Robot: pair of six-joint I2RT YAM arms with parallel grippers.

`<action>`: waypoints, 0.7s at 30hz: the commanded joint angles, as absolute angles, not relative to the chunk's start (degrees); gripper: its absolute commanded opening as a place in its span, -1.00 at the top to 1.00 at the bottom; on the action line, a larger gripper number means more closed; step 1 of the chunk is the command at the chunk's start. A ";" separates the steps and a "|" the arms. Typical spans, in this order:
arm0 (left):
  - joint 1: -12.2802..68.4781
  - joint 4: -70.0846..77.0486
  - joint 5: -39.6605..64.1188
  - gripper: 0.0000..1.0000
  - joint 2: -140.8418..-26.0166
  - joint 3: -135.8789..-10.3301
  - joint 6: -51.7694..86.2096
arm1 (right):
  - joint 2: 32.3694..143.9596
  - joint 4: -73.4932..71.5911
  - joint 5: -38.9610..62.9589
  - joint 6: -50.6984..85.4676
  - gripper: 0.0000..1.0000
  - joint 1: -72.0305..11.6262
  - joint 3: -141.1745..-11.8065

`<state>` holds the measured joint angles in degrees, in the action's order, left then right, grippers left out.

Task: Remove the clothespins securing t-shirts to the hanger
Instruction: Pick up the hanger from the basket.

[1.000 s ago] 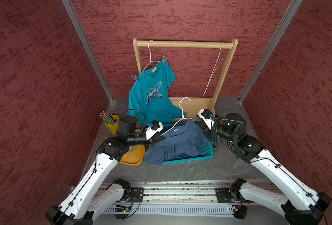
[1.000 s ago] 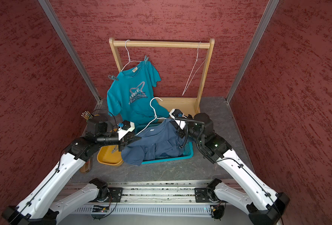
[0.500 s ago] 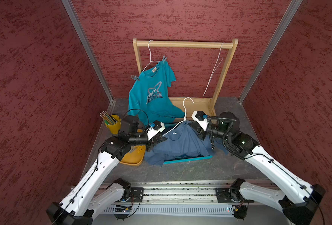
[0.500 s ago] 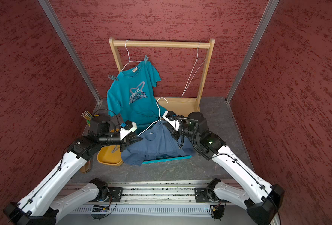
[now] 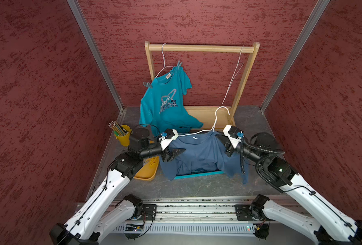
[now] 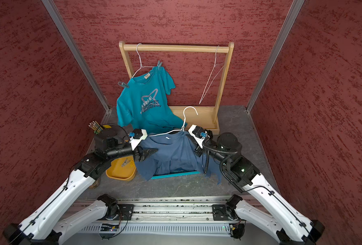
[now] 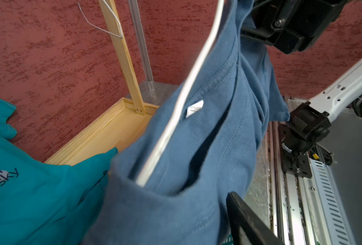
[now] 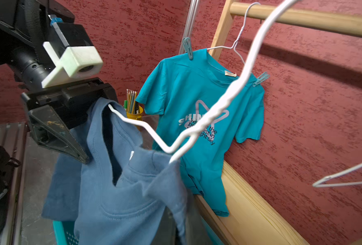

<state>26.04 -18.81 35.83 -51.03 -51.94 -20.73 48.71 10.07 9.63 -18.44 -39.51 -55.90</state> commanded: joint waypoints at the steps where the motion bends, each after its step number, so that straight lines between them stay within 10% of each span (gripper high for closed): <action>1: 25.92 -13.91 33.46 -0.48 -49.74 -50.83 -17.64 | 48.02 6.22 3.99 -18.68 1.00 -39.64 -56.21; 16: 19.31 -13.21 40.74 -0.52 -47.85 -51.56 -16.72 | 45.31 6.17 3.66 -18.34 1.00 -39.64 -55.64; 21: 15.96 -14.08 47.27 -0.03 -50.88 -52.47 -13.45 | 43.85 6.55 2.48 -18.28 1.00 -39.64 -55.57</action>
